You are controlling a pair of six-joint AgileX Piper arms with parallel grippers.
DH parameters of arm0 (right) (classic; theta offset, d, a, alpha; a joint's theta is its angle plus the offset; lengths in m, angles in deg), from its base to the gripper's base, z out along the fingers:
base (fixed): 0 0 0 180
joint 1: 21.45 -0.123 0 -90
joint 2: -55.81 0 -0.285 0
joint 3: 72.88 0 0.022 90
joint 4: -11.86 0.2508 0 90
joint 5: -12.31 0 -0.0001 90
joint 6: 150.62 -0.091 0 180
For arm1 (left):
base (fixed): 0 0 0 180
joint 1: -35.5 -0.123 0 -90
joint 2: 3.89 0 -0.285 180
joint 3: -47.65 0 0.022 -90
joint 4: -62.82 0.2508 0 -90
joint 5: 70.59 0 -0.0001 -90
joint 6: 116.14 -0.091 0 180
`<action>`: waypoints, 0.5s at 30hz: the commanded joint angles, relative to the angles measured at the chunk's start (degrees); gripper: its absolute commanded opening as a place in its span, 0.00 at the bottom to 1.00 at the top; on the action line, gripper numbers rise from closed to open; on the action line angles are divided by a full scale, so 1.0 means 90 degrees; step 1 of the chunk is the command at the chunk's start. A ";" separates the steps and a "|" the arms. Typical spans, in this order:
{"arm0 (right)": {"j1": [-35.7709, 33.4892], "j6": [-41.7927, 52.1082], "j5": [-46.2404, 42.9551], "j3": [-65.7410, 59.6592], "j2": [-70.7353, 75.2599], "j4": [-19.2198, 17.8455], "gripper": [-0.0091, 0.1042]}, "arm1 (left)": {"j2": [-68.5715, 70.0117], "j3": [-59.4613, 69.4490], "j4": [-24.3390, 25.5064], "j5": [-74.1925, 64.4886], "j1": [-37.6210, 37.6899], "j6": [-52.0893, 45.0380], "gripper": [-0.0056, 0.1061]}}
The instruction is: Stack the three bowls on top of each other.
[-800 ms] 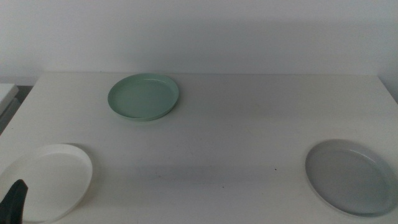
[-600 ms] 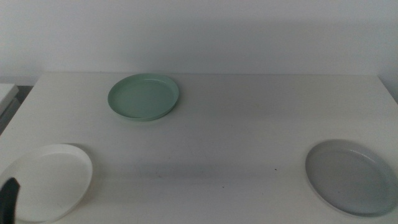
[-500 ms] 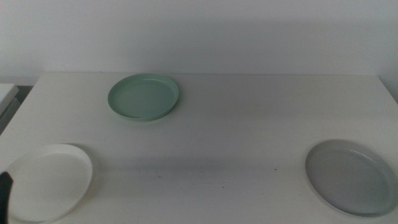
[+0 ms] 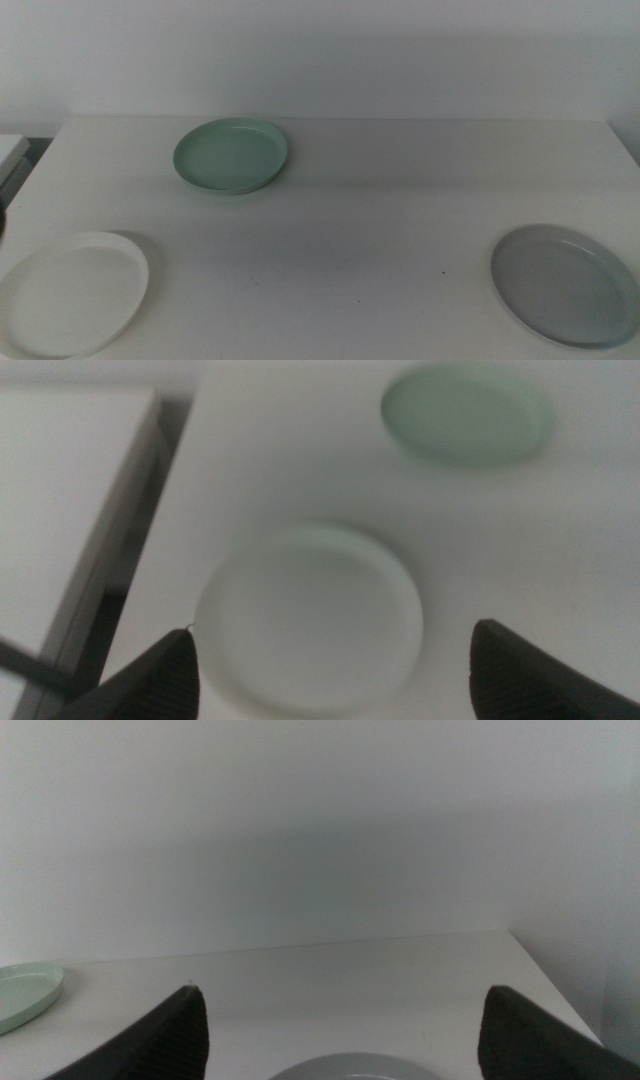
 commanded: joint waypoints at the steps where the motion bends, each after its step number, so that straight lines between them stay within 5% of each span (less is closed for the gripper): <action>1: 0.0042 0.0023 -0.0060 0.0037 -0.0022 -0.0065 0.90 | -0.0480 -0.0550 0.0063 -0.0827 -0.0003 0.0000 0.86; 15: 0.0042 0.0023 -0.0060 0.0037 -0.0022 -0.0065 0.90 | -0.1504 -0.1460 0.0187 -0.1835 -0.0003 0.0000 0.86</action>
